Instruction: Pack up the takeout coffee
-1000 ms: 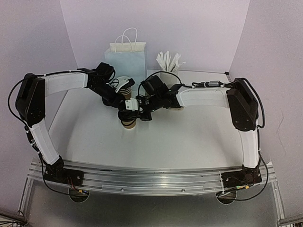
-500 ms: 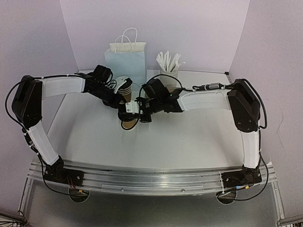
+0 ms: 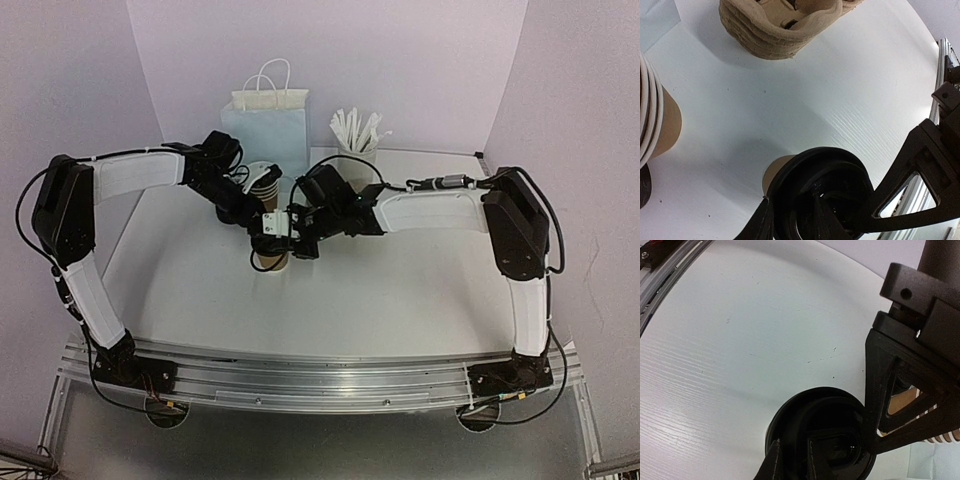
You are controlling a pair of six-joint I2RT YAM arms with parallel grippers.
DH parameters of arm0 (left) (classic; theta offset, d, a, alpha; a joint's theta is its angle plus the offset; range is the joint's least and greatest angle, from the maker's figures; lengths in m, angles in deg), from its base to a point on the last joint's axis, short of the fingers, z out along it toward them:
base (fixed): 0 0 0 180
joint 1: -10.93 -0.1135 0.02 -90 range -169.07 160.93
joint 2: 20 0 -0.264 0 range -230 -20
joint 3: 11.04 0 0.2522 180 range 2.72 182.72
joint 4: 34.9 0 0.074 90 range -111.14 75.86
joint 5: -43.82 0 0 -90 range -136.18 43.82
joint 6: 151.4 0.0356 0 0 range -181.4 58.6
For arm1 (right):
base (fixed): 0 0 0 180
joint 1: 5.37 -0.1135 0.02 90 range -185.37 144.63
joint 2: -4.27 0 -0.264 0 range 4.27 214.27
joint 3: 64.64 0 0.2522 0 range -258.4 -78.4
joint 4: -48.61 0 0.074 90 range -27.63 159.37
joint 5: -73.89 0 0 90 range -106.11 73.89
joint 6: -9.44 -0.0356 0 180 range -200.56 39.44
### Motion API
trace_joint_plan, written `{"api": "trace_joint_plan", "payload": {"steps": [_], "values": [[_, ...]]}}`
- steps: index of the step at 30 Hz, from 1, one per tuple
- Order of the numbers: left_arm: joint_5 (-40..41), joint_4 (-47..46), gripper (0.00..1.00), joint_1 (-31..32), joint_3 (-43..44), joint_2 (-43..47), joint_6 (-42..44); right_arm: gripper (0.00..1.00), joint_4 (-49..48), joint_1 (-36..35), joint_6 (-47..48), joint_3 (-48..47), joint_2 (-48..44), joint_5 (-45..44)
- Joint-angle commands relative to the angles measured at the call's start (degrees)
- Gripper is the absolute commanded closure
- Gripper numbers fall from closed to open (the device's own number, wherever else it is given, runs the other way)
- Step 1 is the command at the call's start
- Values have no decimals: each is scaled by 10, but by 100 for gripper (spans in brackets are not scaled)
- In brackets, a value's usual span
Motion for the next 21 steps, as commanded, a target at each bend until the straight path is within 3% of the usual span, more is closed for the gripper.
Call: {"api": "trace_joint_plan", "payload": {"steps": [1, 8, 14, 21], "values": [[-1, 75, 66, -2, 74, -16, 11, 87, 117, 2, -29, -8, 12, -40], [-19, 101, 57, -12, 143, -25, 14, 85, 119, 2, -48, -17, -3, -48], [-27, 104, 54, -24, 146, -20, 23, 80, 121, -3, -48, -45, 0, -49], [-34, 104, 49, -43, 127, -3, 47, 55, 121, -5, -103, -92, 5, -14]]}}
